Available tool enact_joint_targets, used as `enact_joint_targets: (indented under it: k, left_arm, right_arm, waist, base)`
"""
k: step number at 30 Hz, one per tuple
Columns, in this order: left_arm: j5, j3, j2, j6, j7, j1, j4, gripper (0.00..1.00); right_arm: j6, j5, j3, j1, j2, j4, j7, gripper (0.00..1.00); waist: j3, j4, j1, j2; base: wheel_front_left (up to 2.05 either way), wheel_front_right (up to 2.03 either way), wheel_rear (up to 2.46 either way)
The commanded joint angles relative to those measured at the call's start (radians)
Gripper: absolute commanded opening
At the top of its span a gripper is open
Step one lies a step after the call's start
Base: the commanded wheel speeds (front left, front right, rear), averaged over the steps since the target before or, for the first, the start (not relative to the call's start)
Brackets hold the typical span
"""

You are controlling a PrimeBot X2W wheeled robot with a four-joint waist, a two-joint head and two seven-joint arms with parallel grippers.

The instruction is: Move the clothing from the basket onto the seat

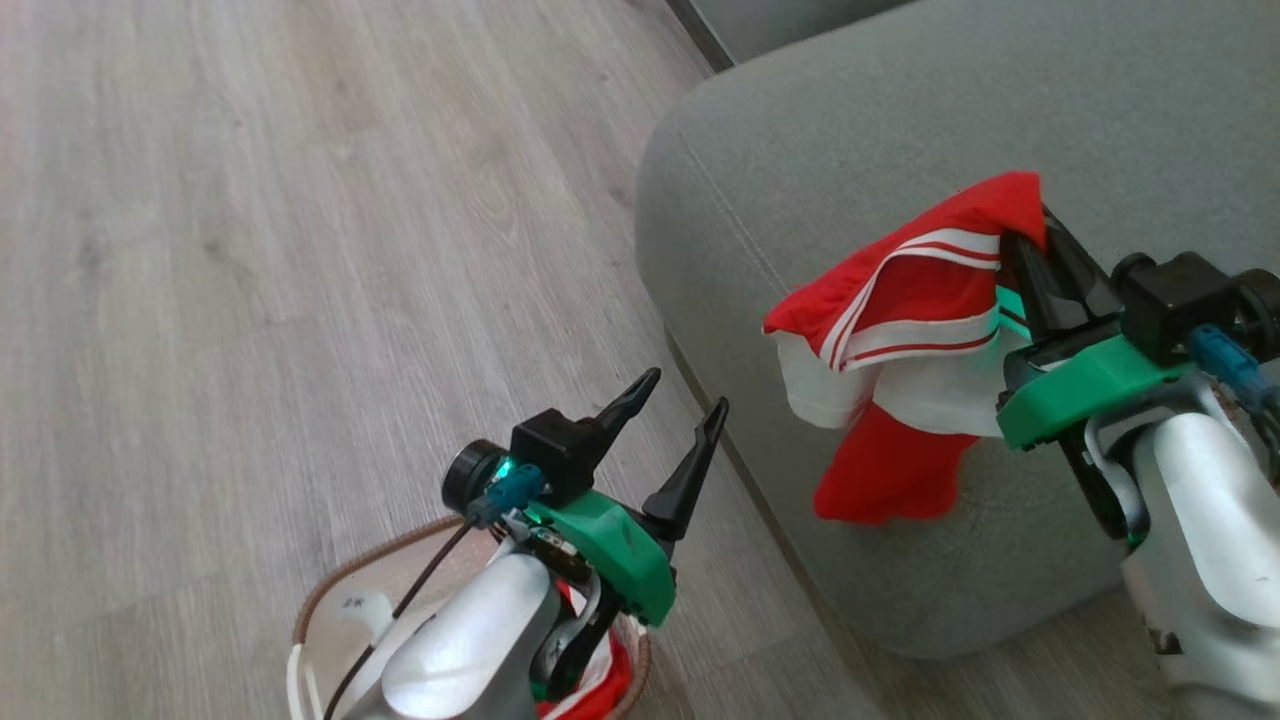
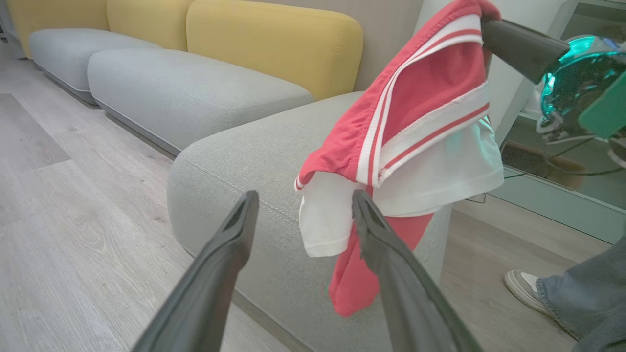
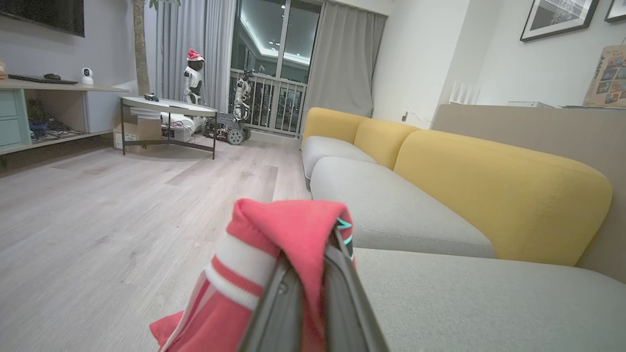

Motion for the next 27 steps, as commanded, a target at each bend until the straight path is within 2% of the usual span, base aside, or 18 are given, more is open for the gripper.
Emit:
enact_joint_targets:
  k: [1, 10, 16, 22, 27]
  left_arm:
    - [0.011, 0.024, 0.007, 0.003, -0.013, -0.036, -0.034, 1.0]
    - [0.049, 0.008, 0.006, 0.008, -0.013, -0.054, -0.034, 1.0]
    - [0.091, 0.036, 0.006, 0.013, -0.013, -0.094, -0.043, 1.0]
    - [0.154, 0.074, 0.017, 0.011, -0.013, -0.147, -0.073, 1.0]
    - [0.196, 0.094, 0.035, 0.013, -0.013, -0.19, -0.109, 1.0]
  right_arm:
    - [0.007, 0.01, 0.011, -0.04, -0.01, -0.046, 0.006, 0.0]
    - [0.007, 0.065, 0.048, -0.173, -0.062, 0.002, 0.036, 0.0]
    - [0.007, 0.108, 0.049, -0.353, -0.102, 0.077, 0.042, 0.0]
    - [0.007, 0.128, 0.015, -0.598, -0.154, 0.193, 0.04, 0.0]
    - [0.007, 0.096, -0.031, -0.778, -0.216, 0.302, 0.028, 0.0]
  waist:
    - [0.014, -0.004, 0.0, -0.0001]
    - [0.089, 0.046, 0.0, -0.0001]
    - [0.188, 0.078, 0.0, -0.0001]
    - [0.322, 0.121, 0.0, -0.0001]
    - [0.428, 0.156, 0.0, -0.0001]
  base:
    - [0.0, 0.0, 0.0]
    - [0.0, 0.0, 0.0]
    - [0.0, 0.0, 0.0]
    - [0.0, 0.0, 0.0]
    - [0.0, 0.0, 0.0]
